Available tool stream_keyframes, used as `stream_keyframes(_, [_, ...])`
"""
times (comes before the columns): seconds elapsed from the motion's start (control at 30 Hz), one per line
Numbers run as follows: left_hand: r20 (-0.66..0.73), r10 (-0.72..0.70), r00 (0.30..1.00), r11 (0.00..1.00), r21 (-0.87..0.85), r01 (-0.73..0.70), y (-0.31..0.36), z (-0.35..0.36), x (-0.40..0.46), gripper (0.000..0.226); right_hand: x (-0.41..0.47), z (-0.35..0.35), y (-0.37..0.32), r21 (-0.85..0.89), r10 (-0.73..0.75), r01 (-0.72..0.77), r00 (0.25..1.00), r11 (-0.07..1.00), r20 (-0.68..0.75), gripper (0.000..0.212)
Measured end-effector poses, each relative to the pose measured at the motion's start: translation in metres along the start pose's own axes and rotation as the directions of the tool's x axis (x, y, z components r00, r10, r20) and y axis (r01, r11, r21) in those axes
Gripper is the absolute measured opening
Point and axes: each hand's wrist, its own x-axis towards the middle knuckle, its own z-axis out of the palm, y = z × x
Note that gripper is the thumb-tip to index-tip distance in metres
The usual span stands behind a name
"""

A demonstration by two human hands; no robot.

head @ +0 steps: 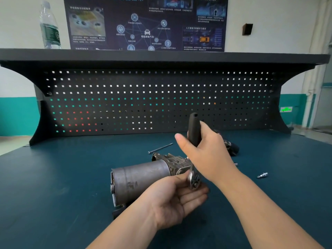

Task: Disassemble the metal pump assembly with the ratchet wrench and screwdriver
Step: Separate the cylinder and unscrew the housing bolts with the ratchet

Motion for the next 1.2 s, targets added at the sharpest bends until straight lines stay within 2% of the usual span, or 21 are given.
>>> stream_keyframes(0.07, [-0.008,0.003,1.0,1.0,0.008,-0.003,0.001,-0.001,0.001,0.021,-0.003,0.0,0.002,-0.007,0.02,-0.02,0.998,1.0,-0.052,0.02])
stream_keyframes(0.13, [0.007,0.009,1.0,1.0,0.01,-0.009,0.002,-0.001,0.003,0.024,-0.01,0.007,0.006,0.019,0.091,-0.089,0.976,0.996,-0.198,0.024])
stream_keyframes(0.2, [0.01,0.009,1.0,1.0,0.008,-0.009,0.002,-0.001,0.004,0.026,-0.015,0.015,0.011,0.08,0.245,-0.233,0.884,0.969,-0.398,0.03])
stream_keyframes(0.27, [-0.009,0.003,1.0,1.0,-0.005,-0.003,0.001,0.0,0.005,0.021,-0.018,0.017,0.024,0.279,0.53,-0.453,0.667,0.847,-0.524,0.026])
stream_keyframes(0.33, [-0.02,0.002,1.0,1.0,-0.01,-0.002,-0.001,0.003,0.006,0.021,-0.02,0.016,0.034,0.53,0.794,-0.594,0.412,0.606,-0.447,0.02])
stream_keyframes(0.37, [-0.022,0.004,1.0,1.0,-0.005,-0.004,-0.002,0.004,0.006,0.021,-0.02,0.016,0.037,0.572,0.842,-0.619,0.359,0.538,-0.402,0.019])
stream_keyframes(0.4, [-0.023,0.004,1.0,1.0,-0.001,-0.004,-0.002,0.004,0.006,0.022,-0.02,0.018,0.039,0.564,0.838,-0.621,0.377,0.544,-0.394,0.018])
stream_keyframes(0.5, [-0.036,0.007,0.999,1.0,-0.016,-0.007,0.0,0.004,0.004,0.024,-0.016,0.015,0.029,0.446,0.664,-0.492,0.579,0.747,-0.474,0.019])
stream_keyframes(0.6, [-0.044,0.008,0.999,1.0,-0.015,-0.008,0.001,0.003,0.002,0.024,-0.011,0.012,0.014,0.285,0.419,-0.318,0.787,0.904,-0.453,0.027])
stream_keyframes(0.67, [-0.028,-0.001,1.0,1.0,0.0,0.001,0.001,0.002,0.001,0.028,-0.008,0.015,0.004,0.12,0.169,-0.138,0.937,0.983,-0.307,0.032])
stream_keyframes(0.73, [-0.005,-0.006,1.0,1.0,0.003,0.006,0.002,0.0,0.0,0.029,-0.008,0.021,-0.004,0.0,-0.015,0.015,0.994,1.0,-0.108,0.025])
stream_keyframes(0.8, [0.006,-0.008,1.0,1.0,0.01,0.008,0.004,-0.002,0.0,0.025,-0.009,0.024,-0.003,-0.064,-0.069,0.064,0.995,0.996,-0.077,0.017])
stream_keyframes(0.87, [-0.005,-0.001,1.0,1.0,0.03,0.001,0.004,-0.002,0.002,0.024,-0.011,0.022,0.005,-0.061,-0.008,-0.008,0.967,0.998,-0.253,0.017])
stream_keyframes(0.9, [-0.016,0.005,1.0,0.999,0.039,-0.004,0.003,-0.002,0.003,0.024,-0.013,0.021,0.009,-0.002,0.101,-0.11,0.923,0.994,-0.371,0.019])
stream_keyframes(0.93, [-0.027,0.01,1.0,0.999,0.046,-0.009,0.003,-0.001,0.004,0.023,-0.015,0.021,0.018,0.106,0.27,-0.25,0.841,0.962,-0.469,0.022])
stream_keyframes(0.97, [-0.037,0.017,0.999,0.999,0.05,-0.015,0.001,0.001,0.005,0.021,-0.017,0.02,0.028,0.256,0.481,-0.408,0.716,0.876,-0.505,0.024])
stream_keyframes(1.03, [-0.043,0.03,0.999,0.998,0.053,-0.027,-0.001,0.003,0.006,0.02,-0.02,0.021,0.042,0.614,0.857,-0.6,0.393,0.514,-0.334,0.021])
stream_keyframes(1.07, [-0.044,0.032,0.999,0.998,0.054,-0.029,-0.002,0.003,0.007,0.021,-0.022,0.021,0.044,0.696,0.93,-0.618,0.278,0.366,-0.242,0.02])
stream_keyframes(1.1, [-0.043,0.031,0.999,0.998,0.054,-0.029,-0.003,0.004,0.007,0.021,-0.022,0.021,0.044,0.705,0.946,-0.632,0.24,0.321,-0.216,0.02])
stream_keyframes(1.13, [-0.043,0.029,0.999,0.998,0.05,-0.027,-0.003,0.004,0.007,0.022,-0.02,0.022,0.043,0.657,0.911,-0.632,0.301,0.411,-0.281,0.019])
stream_keyframes(1.2, [-0.036,0.027,0.999,0.999,0.032,-0.025,-0.001,0.002,0.005,0.023,-0.016,0.02,0.028,0.477,0.664,-0.465,0.58,0.746,-0.472,0.02])
